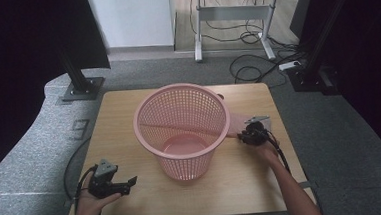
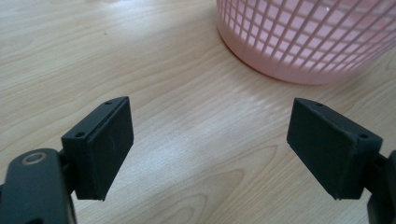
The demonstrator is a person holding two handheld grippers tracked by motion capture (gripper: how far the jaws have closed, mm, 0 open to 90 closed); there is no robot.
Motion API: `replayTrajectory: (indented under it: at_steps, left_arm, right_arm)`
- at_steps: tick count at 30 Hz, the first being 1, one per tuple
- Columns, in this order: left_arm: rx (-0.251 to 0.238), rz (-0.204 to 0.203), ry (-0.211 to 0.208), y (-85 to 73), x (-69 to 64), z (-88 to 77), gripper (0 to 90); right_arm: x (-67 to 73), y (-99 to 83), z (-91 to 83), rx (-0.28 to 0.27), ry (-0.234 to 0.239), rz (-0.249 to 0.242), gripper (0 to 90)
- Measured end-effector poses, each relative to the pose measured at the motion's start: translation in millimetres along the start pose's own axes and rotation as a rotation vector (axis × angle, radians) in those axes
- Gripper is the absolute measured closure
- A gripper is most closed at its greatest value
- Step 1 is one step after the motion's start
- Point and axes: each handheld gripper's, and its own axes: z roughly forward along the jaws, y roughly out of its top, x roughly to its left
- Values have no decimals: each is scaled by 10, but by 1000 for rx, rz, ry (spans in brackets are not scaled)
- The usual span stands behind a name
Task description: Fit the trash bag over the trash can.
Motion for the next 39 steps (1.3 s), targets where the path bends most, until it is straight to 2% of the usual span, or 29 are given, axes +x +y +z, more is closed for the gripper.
replayTrajectory:
  at_steps: [1, 3, 6, 7, 8, 9, 11, 12, 13, 15, 16, 19, 20, 21, 25, 26, 27, 28, 30, 31, 32, 33, 34, 35, 36, 37, 39]
  left_arm:
    - [6, 8, -4, 9, -16, 16, 144]
    - [1, 14, -6, 33, -28, 21, 143]
    - [-5, 20, -7, 65, -26, 29, 144]
    - [-11, 18, -10, 95, -22, 44, 144]
    - [-11, 18, -10, 95, -22, 44, 144]
    - [-15, 20, -12, 120, -16, 58, 145]
    - [-17, 22, -14, 133, -13, 63, 145]
    - [-23, 24, -17, 159, -6, 78, 146]
    - [-23, 24, -17, 159, -6, 78, 146]
    - [-23, 30, -18, 191, 4, 94, 147]
    - [-27, 39, -23, 217, 9, 111, 148]
    - [-28, 46, -33, 250, 6, 139, 151]
    - [-28, 46, -33, 250, 6, 139, 152]
    - [-32, 43, -39, 259, -1, 150, 152]
    - [-33, 61, -51, 307, -20, 188, 152]
    - [-34, 69, -57, 327, -34, 195, 152]
    - [-34, 69, -57, 327, -34, 195, 152]
    - [-37, 70, -59, 335, -42, 198, 152]
    - [-39, 75, -61, 347, -54, 199, 152]
    - [-40, 78, -63, 352, -57, 198, 152]
    - [-42, 80, -64, 359, -71, 197, 152]
    - [-42, 80, -64, 359, -71, 197, 152]
    - [-43, 83, -66, 361, -74, 197, 152]
    - [-40, 85, -65, 358, -76, 202, 152]
    - [-40, 85, -65, 358, -76, 202, 152]
    - [-36, 83, -65, 351, -78, 211, 152]
    - [-35, 81, -63, 346, -76, 214, 152]
  right_arm:
    - [-5, -22, -24, 1, 10, 9, 834]
    - [-6, -44, -54, 9, 23, 23, 867]
    - [7, -98, -102, 6, 25, 8, 882]
    - [-1, -132, -169, 31, 45, 24, 889]
    - [-1, -132, -169, 31, 45, 24, 889]
    - [-7, -201, -263, 18, 59, 37, 895]
    - [1, -239, -314, 36, 70, 36, 895]
    - [22, -325, -442, 49, 60, 4, 896]
    - [22, -325, -442, 49, 60, 4, 896]
    - [27, -436, -617, 41, 70, 5, 897]
    - [24, -530, -766, 41, 75, 25, 898]
    - [12, -693, -1025, 32, 68, 39, 898]
    - [10, -756, -1104, 34, 65, 40, 898]
    - [10, -756, -1104, 34, 65, 40, 898]
    - [10, -1020, -1384, 63, 25, 30, 898]
    - [1, -1144, -1517, 70, 22, 58, 898]
    - [1, -1144, -1517, 70, 22, 58, 898]
    - [-29, -1260, -1618, 70, 12, 79, 897]
    - [-53, -1329, -1685, 80, -5, 98, 892]
    - [-50, -1339, -1710, 78, -26, 99, 879]
    - [-37, -1329, -1726, 71, -52, 92, 775]
    - [-37, -1329, -1726, 71, -52, 92, 775]
    - [-10, -1293, -1729, 54, -75, 86, 643]
    - [68, -1149, -1676, 21, -82, 73, 447]
    - [68, -1149, -1676, 21, -82, 73, 447]
    - [146, -993, -1573, -6, -58, 59, 327]
    - [251, -794, -1409, -32, -17, 35, 246]
